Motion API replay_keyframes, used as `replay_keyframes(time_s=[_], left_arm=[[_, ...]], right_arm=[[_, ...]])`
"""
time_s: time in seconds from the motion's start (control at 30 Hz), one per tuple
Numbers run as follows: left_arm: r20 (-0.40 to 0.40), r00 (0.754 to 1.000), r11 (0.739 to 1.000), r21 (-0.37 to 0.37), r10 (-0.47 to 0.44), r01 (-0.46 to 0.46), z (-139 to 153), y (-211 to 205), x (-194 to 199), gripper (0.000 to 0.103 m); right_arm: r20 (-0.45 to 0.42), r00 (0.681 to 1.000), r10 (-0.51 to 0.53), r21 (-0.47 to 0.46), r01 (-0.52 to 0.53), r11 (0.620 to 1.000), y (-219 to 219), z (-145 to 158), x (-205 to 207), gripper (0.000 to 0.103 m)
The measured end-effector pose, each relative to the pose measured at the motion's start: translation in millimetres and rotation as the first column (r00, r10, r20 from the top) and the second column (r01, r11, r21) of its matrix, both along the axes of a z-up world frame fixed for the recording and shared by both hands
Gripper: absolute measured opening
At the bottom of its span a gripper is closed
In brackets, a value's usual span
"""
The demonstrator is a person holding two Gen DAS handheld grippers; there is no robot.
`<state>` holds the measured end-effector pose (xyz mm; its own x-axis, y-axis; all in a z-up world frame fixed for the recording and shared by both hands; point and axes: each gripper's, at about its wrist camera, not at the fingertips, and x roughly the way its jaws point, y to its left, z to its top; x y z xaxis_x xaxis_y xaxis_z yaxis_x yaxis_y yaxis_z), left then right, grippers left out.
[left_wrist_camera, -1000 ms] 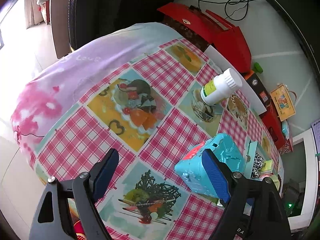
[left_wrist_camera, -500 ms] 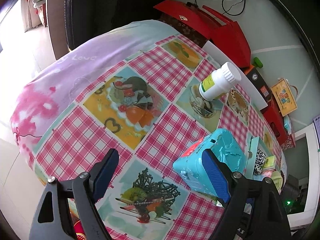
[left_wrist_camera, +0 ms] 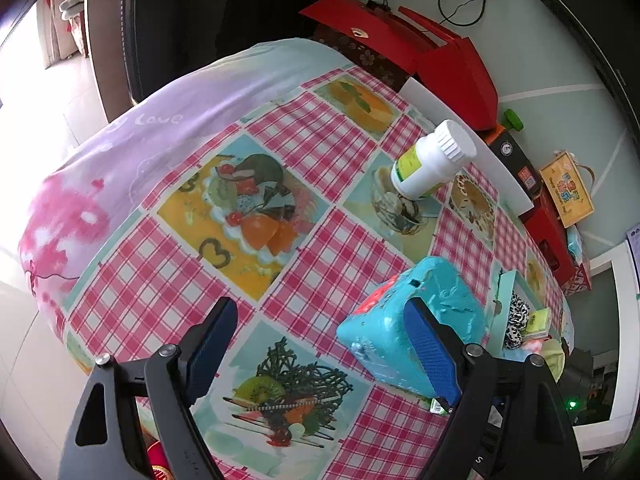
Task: Organize soft objects
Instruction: 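Grasp the green tissue pack with the right tool, then grasp the pink floral cloth with the left tool while the right tool lifts the tissue pack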
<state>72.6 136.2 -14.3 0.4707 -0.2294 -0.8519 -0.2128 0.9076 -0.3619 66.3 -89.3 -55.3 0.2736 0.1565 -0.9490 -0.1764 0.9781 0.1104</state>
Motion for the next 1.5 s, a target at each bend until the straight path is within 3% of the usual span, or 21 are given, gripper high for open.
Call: replay_keyframes(time_s=[0.2,0.3,0.4,0.57,0.67,0.83,1.03,1.1,1.37,1.5], left_arm=[[-0.002,0.999,0.999,-0.016,-0.049,0.049,13.2,-8.2,14.8,0.085],[-0.005,0.994,0.993,0.029,-0.11,0.11,26.3,-19.7,30.7,0.085],[-0.027,0.974,0.971,0.085,-0.223,0.224,35.7,-44.1,48.6,0.085],[-0.142,0.902,0.904,0.075,-0.408,0.421,31.1,-89.2,74.3,0.085],[-0.206,0.87,0.88,0.071,-0.448,0.47,23.4,-107.8,84.6,0.085],[-0.291,0.824,0.846,0.083,-0.486,0.527,16.1,-131.3,101.7,0.085],[-0.398,0.751,0.792,0.09,-0.527,0.604,1.5,-158.5,117.6,0.085],[-0.433,0.725,0.77,0.102,-0.536,0.63,-3.9,-168.5,121.5,0.085],[-0.623,0.577,0.647,0.144,-0.528,0.748,-55.4,-204.3,127.9,0.085],[-0.666,0.539,0.616,0.15,-0.516,0.774,-71.8,-213.1,127.9,0.085]], right_arm=[[0.014,1.0,-0.016,0.017,0.016,1.0,-2.9,6.6,0.5,0.054],[0.023,0.999,-0.026,0.031,0.025,0.999,-6.2,11.6,0.3,0.054],[0.032,0.999,-0.033,0.032,0.032,0.999,-9.6,16.9,-1.1,0.054],[0.041,0.998,-0.054,0.041,0.052,0.998,-16.8,20.5,-0.1,0.054],[0.047,0.997,-0.061,0.049,0.059,0.997,-22.2,24.8,-3.1,0.054],[0.061,0.995,-0.078,0.07,0.073,0.995,-31.5,31.0,-3.6,0.054],[0.081,0.989,-0.126,0.096,0.118,0.988,-52.8,40.0,-4.0,0.054],[0.086,0.985,-0.152,0.107,0.142,0.984,-61.9,43.8,-3.5,0.054],[0.102,0.967,-0.233,0.159,0.216,0.963,-92.5,57.2,-2.7,0.054],[0.106,0.959,-0.261,0.18,0.24,0.954,-104.7,60.9,-1.9,0.054]])
